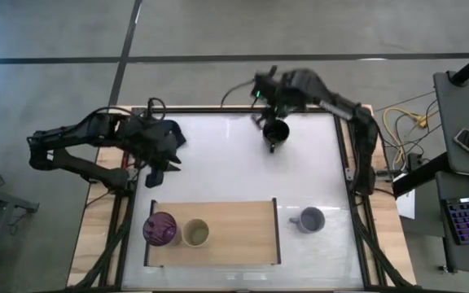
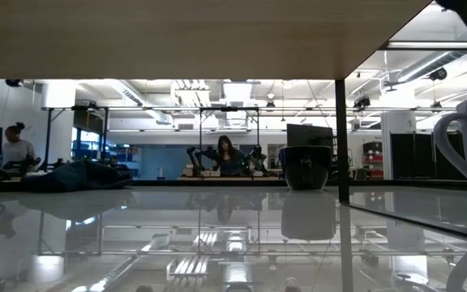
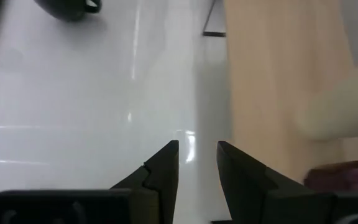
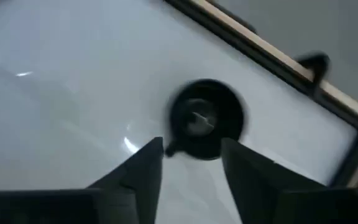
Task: Stack small to large cups/mugs on shelf
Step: Put the black mug on the shelf
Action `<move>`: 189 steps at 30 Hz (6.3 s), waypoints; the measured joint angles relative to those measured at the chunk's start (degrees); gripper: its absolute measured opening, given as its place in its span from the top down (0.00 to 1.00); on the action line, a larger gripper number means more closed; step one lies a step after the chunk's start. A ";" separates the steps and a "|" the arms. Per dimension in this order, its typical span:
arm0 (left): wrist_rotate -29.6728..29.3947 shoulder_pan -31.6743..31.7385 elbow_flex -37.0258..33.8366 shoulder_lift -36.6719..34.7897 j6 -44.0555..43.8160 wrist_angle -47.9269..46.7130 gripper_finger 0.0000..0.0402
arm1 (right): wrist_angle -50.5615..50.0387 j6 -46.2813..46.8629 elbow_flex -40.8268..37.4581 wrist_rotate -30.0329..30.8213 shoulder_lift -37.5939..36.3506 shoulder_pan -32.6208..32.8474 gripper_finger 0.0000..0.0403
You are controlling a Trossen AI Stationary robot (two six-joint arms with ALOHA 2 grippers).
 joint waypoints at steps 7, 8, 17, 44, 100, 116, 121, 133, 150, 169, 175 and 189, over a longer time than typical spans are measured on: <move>-0.23 5.15 -0.22 -0.77 6.79 -0.03 0.76 | 2.63 -4.98 -10.39 -11.48 0.97 -13.75 0.51; -0.26 6.40 -0.28 -1.18 7.70 -0.07 0.76 | 3.69 -5.28 -12.78 -12.29 1.01 -14.72 0.51; 1.99 16.63 -0.93 -2.79 13.86 -0.03 0.76 | 13.48 -7.01 -29.34 -16.81 0.80 -16.04 0.51; 4.72 21.87 -2.31 1.75 19.33 0.62 0.76 | 17.45 -7.64 -31.75 -10.39 -2.91 -16.38 0.51; 4.64 21.92 -2.31 2.19 20.40 3.49 0.76 | 6.48 13.36 -21.14 -13.81 -13.61 0.73 0.95; 4.42 21.90 -2.31 2.67 20.33 6.07 0.76 | 0.00 49.98 1.37 -11.36 -5.53 34.66 0.95; 4.40 21.92 -2.31 4.97 18.59 5.97 0.76 | 0.19 54.78 6.84 -11.78 0.76 39.04 0.95; 1.77 21.87 -2.31 6.83 17.35 4.99 0.76 | 2.83 63.23 8.50 -15.85 6.55 42.94 0.93; -1.70 21.83 -2.31 -0.11 15.64 6.03 0.76 | 6.97 63.83 8.53 -13.96 9.03 42.93 0.93; -1.72 21.83 -6.38 0.43 15.77 5.98 0.76 | 0.85 64.68 8.44 -14.44 7.76 46.32 0.93; -1.70 21.83 -6.53 0.37 15.75 6.31 0.76 | 0.52 66.23 8.38 -14.01 6.68 46.39 0.93; -1.65 21.87 -6.46 -0.57 14.28 7.73 0.76 | 0.13 73.16 7.63 -16.61 6.62 46.72 0.93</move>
